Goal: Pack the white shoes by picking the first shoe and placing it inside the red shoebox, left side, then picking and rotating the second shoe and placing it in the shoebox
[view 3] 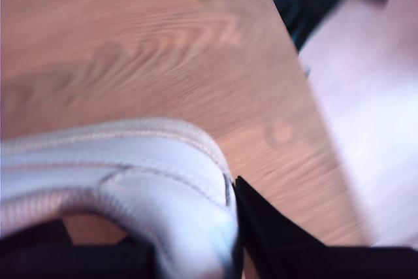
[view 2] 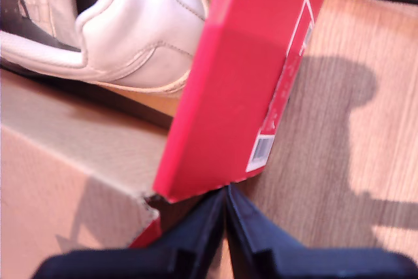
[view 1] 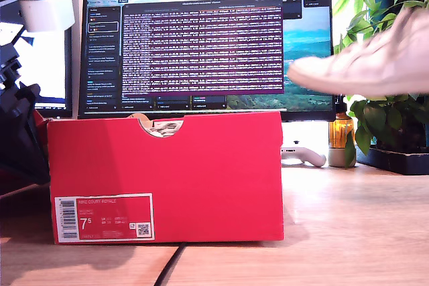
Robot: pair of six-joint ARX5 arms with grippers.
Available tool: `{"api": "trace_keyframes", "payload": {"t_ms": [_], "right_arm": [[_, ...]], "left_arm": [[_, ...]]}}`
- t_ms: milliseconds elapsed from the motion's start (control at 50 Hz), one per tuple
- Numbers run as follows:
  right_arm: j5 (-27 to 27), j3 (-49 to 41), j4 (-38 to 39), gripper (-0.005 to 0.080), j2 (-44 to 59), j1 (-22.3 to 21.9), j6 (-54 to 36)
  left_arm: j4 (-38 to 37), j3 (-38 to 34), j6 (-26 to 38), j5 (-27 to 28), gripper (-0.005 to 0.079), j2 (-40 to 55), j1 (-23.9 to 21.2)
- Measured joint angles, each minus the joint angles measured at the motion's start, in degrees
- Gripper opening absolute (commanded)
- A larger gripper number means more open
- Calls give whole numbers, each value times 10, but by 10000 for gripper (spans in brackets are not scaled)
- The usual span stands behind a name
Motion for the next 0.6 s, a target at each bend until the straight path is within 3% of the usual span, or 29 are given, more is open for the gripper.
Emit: {"api": "trace_keyframes", "payload": {"t_ms": [120,280,340,600], "right_arm": [[-29,51,3,-11,0,0,-100],[-115,125,45,-11,0,3,-201],[-136,143,60,-11,-1,13,-278],[-189,147,134,-11,-3,76,-391]], "left_arm": [[0,0,0,0,-19,0,0],[0,0,0,0,-19,0,0],[0,0,0,0,-19,0,0],[0,0,0,0,-19,0,0]]}}
